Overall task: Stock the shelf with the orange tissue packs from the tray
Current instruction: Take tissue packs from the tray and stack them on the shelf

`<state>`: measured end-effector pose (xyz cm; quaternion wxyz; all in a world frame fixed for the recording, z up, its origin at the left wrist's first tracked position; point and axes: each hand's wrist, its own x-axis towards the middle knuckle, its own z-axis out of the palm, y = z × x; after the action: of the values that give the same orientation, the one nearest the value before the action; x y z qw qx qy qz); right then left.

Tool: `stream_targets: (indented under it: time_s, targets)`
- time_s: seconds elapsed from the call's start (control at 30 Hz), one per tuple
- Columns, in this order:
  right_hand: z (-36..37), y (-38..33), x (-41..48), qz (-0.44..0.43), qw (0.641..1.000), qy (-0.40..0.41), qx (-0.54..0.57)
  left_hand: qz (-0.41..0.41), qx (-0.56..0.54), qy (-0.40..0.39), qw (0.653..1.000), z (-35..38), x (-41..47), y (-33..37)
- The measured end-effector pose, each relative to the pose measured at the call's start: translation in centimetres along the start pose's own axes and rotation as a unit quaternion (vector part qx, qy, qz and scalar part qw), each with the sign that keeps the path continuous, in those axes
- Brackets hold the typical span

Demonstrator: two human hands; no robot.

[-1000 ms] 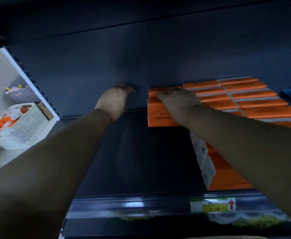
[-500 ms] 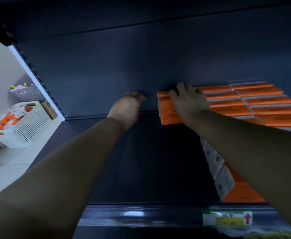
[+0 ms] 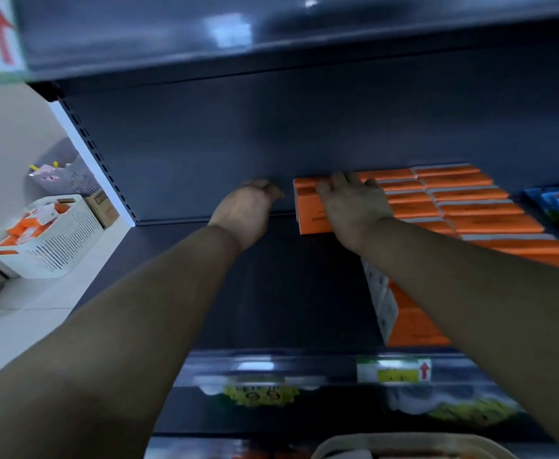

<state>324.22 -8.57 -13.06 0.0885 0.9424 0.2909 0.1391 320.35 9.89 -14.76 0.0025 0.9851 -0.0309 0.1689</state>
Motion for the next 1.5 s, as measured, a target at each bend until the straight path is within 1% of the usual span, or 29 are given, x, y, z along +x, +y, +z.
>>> stream_targets:
  time_s: [0.17, 0.33, 0.53, 0.67, 0.77, 0.83, 0.9, 0.97, 1.07, 1.2, 1.3, 1.5]
  targets:
    - [-1.6, 0.1, -6.0, -0.006, 1.0, -0.007, -0.012, -0.005, 0.012, -0.011, 1.0, -2.9, -4.3, 3.4]
    - [-2.7, 0.1, -12.2, -0.012, 1.0, -0.014, -0.018, 0.014, 0.015, -0.027, 0.999, -5.1, -8.9, 7.0]
    - [-2.7, 0.2, -20.0, -0.018, 0.999, 0.047, -0.009, 0.045, 0.011, -0.055, 0.997, -6.3, -14.1, 11.9]
    - [-0.3, 0.5, -25.3, -0.035, 0.994, 0.101, -0.005, 0.074, -0.014, -0.061, 0.995, -5.0, -17.6, 15.2]
    - [2.6, 1.1, -29.2, -0.046, 0.995, 0.091, 0.004, 0.101, -0.044, -0.083, 0.99, -2.3, -20.2, 17.5]
    - [4.7, 1.5, -31.5, -0.043, 0.998, 0.055, 0.004, 0.107, -0.055, -0.117, 0.986, -0.3, -21.9, 18.9]
    - [6.4, 1.9, -33.5, -0.031, 0.999, -0.025, -0.008, 0.1, -0.061, -0.159, 0.98, 1.7, -23.4, 20.0]
    - [8.3, 2.4, -35.0, -0.034, 0.993, -0.109, -0.004, 0.09, -0.062, -0.193, 0.975, 3.5, -24.8, 20.9]
    - [10.3, 2.7, -36.3, -0.029, 0.983, -0.179, 0.03, 0.066, -0.072, -0.227, 0.969, 6.1, -26.5, 21.4]
    - [13.8, 2.0, -37.2, -0.033, 0.971, -0.226, 0.069, 0.026, -0.08, -0.274, 0.958, 9.0, -27.6, 21.5]
    - [16.0, 1.3, -37.5, -0.044, 0.959, -0.268, 0.083, 0.014, -0.095, -0.286, 0.953, 10.4, -27.5, 21.8]
    - [18.3, 0.1, -37.0, -0.055, 0.947, -0.293, 0.116, -0.005, -0.101, -0.305, 0.947, 12.3, -27.4, 21.5]
